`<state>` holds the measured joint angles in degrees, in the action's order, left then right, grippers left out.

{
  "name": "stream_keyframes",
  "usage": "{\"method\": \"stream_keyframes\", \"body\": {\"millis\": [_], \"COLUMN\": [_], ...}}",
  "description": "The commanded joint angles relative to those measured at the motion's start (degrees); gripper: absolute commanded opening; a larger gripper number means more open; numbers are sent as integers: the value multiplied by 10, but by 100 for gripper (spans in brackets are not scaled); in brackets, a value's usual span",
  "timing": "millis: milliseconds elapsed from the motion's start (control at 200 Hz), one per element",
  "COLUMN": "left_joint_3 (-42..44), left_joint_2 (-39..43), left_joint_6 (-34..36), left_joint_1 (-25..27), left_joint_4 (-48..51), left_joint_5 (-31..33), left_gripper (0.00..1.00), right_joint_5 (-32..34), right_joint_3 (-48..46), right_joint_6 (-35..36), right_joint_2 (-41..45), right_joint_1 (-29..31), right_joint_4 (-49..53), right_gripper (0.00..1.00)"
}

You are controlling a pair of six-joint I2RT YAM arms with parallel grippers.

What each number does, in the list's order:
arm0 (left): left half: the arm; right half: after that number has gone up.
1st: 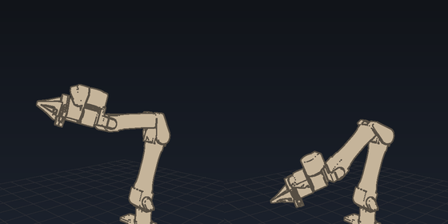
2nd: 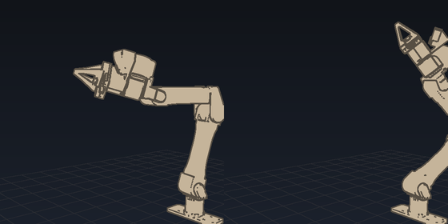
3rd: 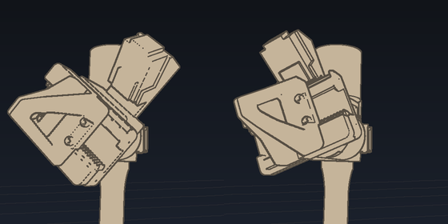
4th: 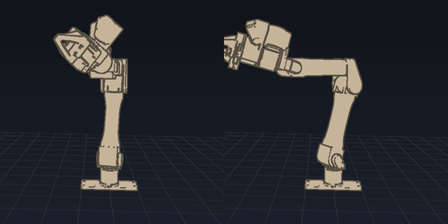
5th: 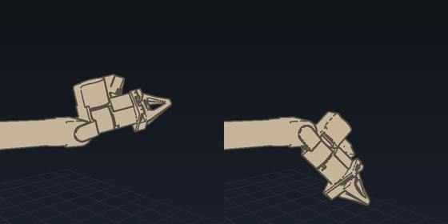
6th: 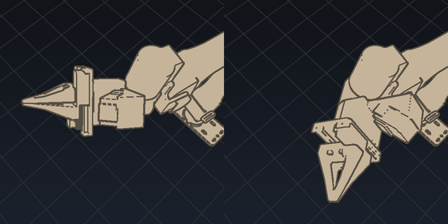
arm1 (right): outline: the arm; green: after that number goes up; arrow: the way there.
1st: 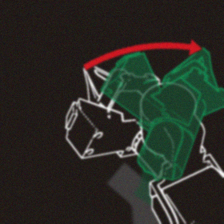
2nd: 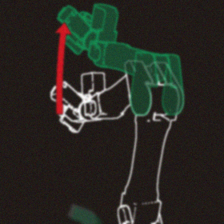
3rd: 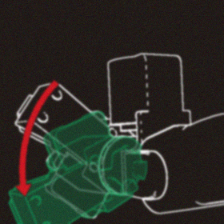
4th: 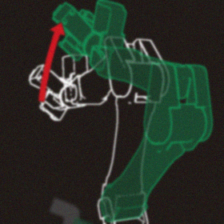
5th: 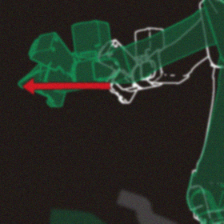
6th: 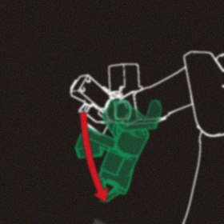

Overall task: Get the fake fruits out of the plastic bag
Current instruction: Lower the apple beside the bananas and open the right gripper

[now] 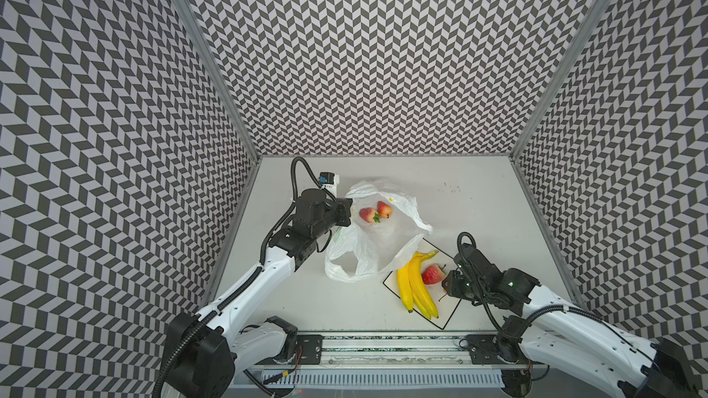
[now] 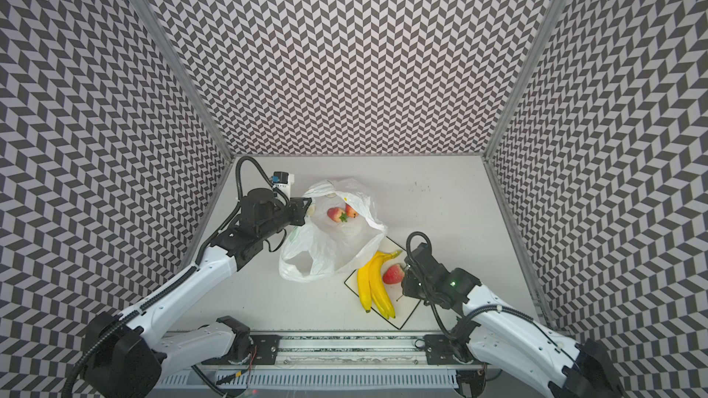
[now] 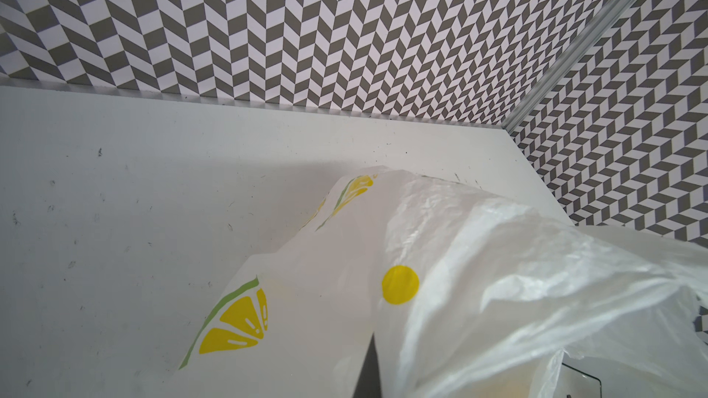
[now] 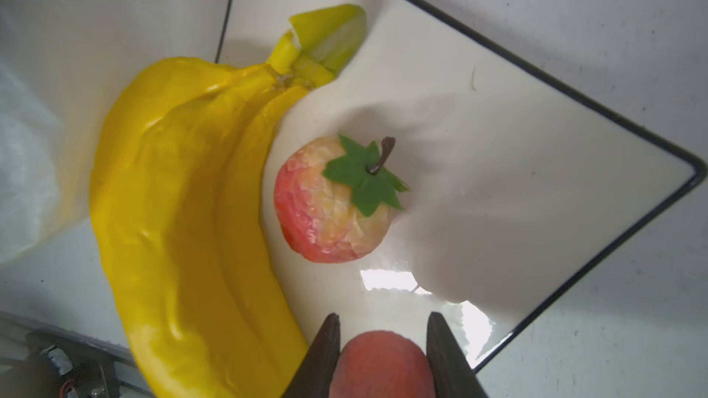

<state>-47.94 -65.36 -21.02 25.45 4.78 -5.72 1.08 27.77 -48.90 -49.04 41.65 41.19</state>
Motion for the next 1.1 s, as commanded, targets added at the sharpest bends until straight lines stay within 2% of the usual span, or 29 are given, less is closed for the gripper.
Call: {"method": "stream_keyframes", "body": {"millis": [0, 215, 336, 406, 491, 611, 736, 796, 851, 947, 1092], "left_joint_3": [-21, -19, -18, -17, -17, -16, -15, -16, -15, -17, -21], "left_joint_2": [-1, 0, 0, 1, 1, 1, 1, 0, 0, -1, -1], "left_joint_6": [3, 9, 9, 8, 6, 5, 4, 3, 3, 3, 5], "left_joint_1": [-3, -3, -3, -3, -3, -3, -3, -4, -3, -4, -4], "left_joint_4": [6, 11, 10, 7, 5, 2, 0, -1, -2, -3, -1], "left_joint_5": [-4, -7, -7, -6, -8, -10, -12, -12, -14, -15, -18], "left_gripper": [0, 0, 0, 0, 0, 0, 0, 0, 0, 0, 0], "right_joint_5": [-3, -22, -7, 11, 29, 16, -45, -69, -82, -65, 24], "right_joint_3": [-19, -35, -10, 18, 64, 131, 178, 183, 177, 146, 82], "right_joint_6": [-1, 14, 14, 12, 15, 74, 157, 196, 239, 330, 487], "right_joint_2": [2, 15, 41, 56, 75, 96, 97, 98, 100, 99, 87], "right_joint_1": [-11, -23, -30, -34, -35, -34, -27, -9, 23, 109, 228], "right_joint_4": [-57, -73, -42, -17, 5, -15, -77, -121, -164, -231, -344], "right_gripper": [28, 57, 64, 65, 64, 59, 51, 44, 40, 33, 29]}}
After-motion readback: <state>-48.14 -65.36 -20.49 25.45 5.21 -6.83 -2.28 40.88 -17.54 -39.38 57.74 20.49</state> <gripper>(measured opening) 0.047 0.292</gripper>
